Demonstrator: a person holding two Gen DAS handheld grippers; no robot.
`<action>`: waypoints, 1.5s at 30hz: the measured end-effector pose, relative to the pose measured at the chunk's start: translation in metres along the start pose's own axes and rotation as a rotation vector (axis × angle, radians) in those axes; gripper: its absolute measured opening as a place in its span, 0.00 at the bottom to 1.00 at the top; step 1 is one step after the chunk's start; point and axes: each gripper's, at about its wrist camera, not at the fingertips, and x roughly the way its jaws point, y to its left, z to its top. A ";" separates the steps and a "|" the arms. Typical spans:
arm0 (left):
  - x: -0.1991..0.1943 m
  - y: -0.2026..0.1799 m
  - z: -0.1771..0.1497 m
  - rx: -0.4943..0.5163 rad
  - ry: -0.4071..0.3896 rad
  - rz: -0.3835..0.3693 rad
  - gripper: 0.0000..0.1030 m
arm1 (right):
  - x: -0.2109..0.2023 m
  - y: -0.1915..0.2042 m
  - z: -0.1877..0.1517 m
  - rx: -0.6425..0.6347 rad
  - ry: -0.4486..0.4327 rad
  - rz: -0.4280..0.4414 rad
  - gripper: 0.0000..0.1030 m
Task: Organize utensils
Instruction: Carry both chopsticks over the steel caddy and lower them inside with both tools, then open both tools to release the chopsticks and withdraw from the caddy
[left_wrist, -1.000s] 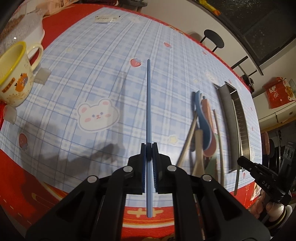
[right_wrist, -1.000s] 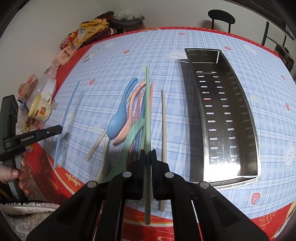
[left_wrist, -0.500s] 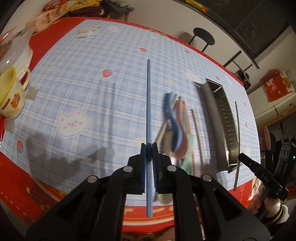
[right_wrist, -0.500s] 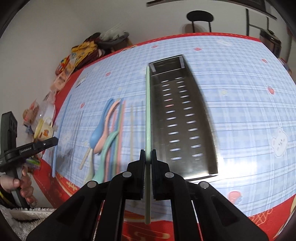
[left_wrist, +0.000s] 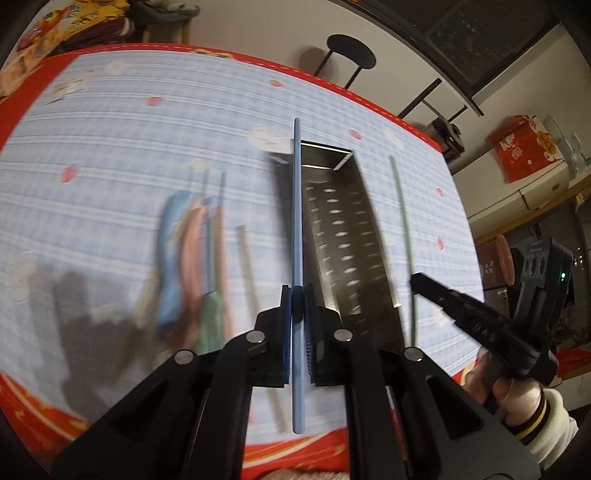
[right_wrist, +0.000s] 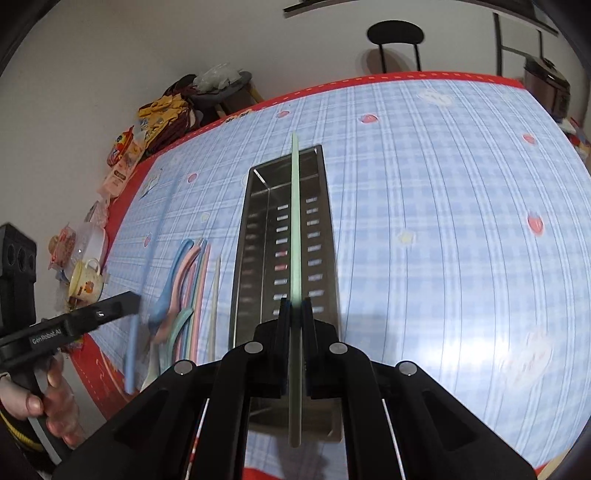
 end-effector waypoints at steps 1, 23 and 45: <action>0.007 -0.006 0.003 -0.013 -0.001 -0.009 0.10 | 0.003 -0.001 0.004 -0.012 0.009 0.000 0.06; 0.084 -0.026 0.019 -0.226 0.070 -0.040 0.12 | 0.043 -0.012 0.016 -0.028 0.148 0.014 0.07; -0.052 0.025 -0.015 -0.136 -0.217 0.218 0.94 | -0.025 0.043 -0.014 -0.267 -0.060 -0.064 0.94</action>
